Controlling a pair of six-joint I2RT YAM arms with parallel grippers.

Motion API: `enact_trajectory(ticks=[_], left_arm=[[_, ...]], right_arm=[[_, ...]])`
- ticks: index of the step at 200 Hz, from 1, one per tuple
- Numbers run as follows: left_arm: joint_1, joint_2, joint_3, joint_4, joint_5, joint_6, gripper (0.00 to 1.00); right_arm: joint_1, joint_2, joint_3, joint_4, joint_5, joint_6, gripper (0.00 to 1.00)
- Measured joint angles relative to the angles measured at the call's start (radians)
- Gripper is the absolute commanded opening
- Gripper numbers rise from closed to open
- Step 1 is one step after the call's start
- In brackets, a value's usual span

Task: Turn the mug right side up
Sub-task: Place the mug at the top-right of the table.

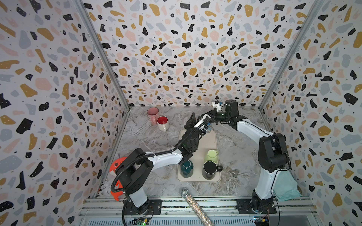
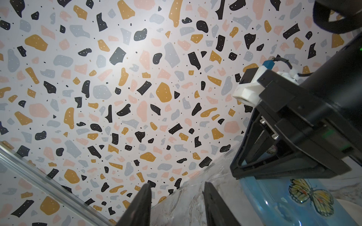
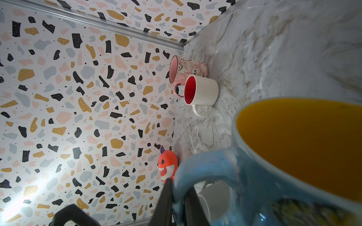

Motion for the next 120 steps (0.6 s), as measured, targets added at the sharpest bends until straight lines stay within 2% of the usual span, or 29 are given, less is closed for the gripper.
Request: enact_trajectory(ticks=[57, 89, 120], left_arm=[[0.008, -0.008, 0.032, -0.04, -0.043, -0.037, 0.43], [0.039, -0.032, 0.108, -0.156, -0.043, -0.143, 0.43], [0.096, -0.054, 0.199, -0.308, -0.005, -0.301, 0.43]], right_arm=[[-0.044, -0.003, -0.016, -0.059, 0.113, -0.188, 0.0], [-0.06, -0.032, -0.094, -0.05, 0.219, -0.31, 0.0], [-0.061, -0.075, -0.196, 0.002, 0.331, -0.421, 0.0]])
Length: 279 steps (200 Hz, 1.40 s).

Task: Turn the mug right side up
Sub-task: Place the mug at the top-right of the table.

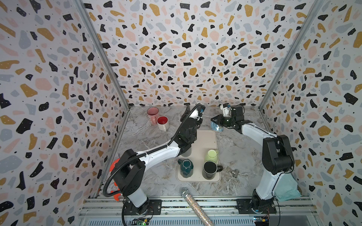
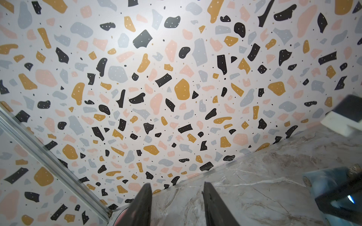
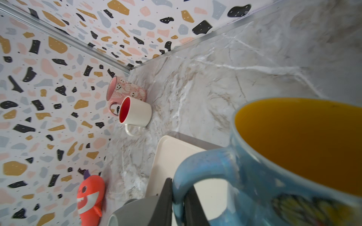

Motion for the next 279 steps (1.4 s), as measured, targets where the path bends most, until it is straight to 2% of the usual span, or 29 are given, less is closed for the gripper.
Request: enact_trajectory(ticks=[49, 113, 186, 239, 279], left_arm=[[0.062, -0.035, 0.026, -0.159, 0.084, -0.191, 0.43], [0.09, -0.035, 0.027, -0.268, 0.2, -0.36, 0.43], [0.115, -0.035, 0.027, -0.315, 0.278, -0.444, 0.43], [0.121, -0.047, 0.027, -0.329, 0.301, -0.464, 0.43], [0.121, -0.05, 0.027, -0.33, 0.304, -0.468, 0.43]], right_arm=[[-0.003, -0.068, -0.153, 0.162, 0.16, -0.142, 0.0], [-0.018, -0.08, -0.317, 0.454, 0.273, -0.243, 0.0], [-0.046, 0.038, -0.32, 0.704, 0.308, -0.292, 0.0], [-0.058, 0.129, -0.32, 0.774, 0.341, -0.306, 0.0], [-0.059, 0.146, -0.333, 0.821, 0.364, -0.306, 0.0]])
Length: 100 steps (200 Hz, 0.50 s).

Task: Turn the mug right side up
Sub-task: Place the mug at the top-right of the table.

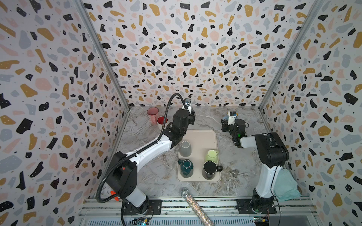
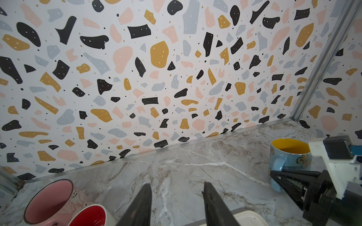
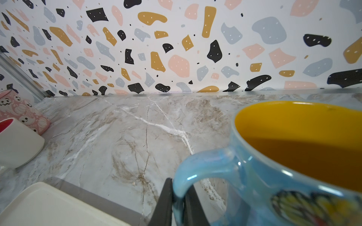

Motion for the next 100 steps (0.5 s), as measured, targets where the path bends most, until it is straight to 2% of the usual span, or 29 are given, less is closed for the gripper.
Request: enact_trajectory(ticks=[100], left_arm=[[0.001, -0.002, 0.0, -0.001, 0.0, 0.0, 0.44]], right_arm=[[0.0, 0.014, -0.06, 0.1, 0.048, 0.005, 0.0]])
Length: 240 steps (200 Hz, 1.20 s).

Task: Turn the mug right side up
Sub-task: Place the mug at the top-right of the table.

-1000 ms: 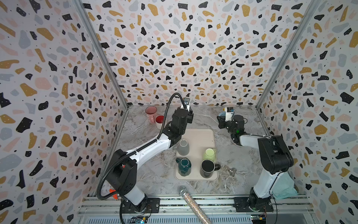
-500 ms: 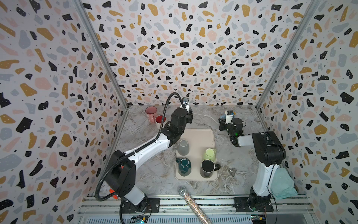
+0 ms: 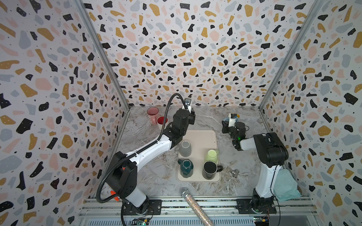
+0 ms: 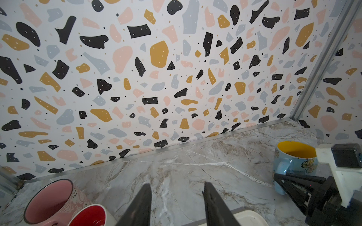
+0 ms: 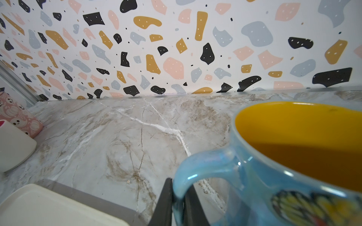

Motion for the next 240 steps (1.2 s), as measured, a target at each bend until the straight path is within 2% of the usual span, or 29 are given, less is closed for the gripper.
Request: enact_trajectory(ticks=[45, 105, 137, 155, 240], left_arm=[[0.0, -0.006, 0.0, 0.0, 0.0, 0.0, 0.44], [0.0, -0.025, -0.004, 0.0, 0.0, 0.0, 0.44], [0.0, -0.035, -0.019, 0.001, 0.0, 0.0, 0.44], [0.0, -0.039, -0.027, 0.0, 0.0, 0.0, 0.44], [0.0, -0.089, -0.07, 0.002, -0.001, 0.0, 0.44]], right_arm=[[0.005, 0.002, -0.014, 0.022, 0.014, 0.005, 0.0], [0.012, 0.002, -0.043, 0.063, 0.03, 0.016, 0.12], [0.02, 0.002, -0.052, 0.084, 0.045, 0.02, 0.2], [0.026, 0.002, -0.058, 0.092, 0.051, 0.021, 0.29], [0.056, -0.044, -0.124, 0.11, 0.086, 0.025, 0.37]])
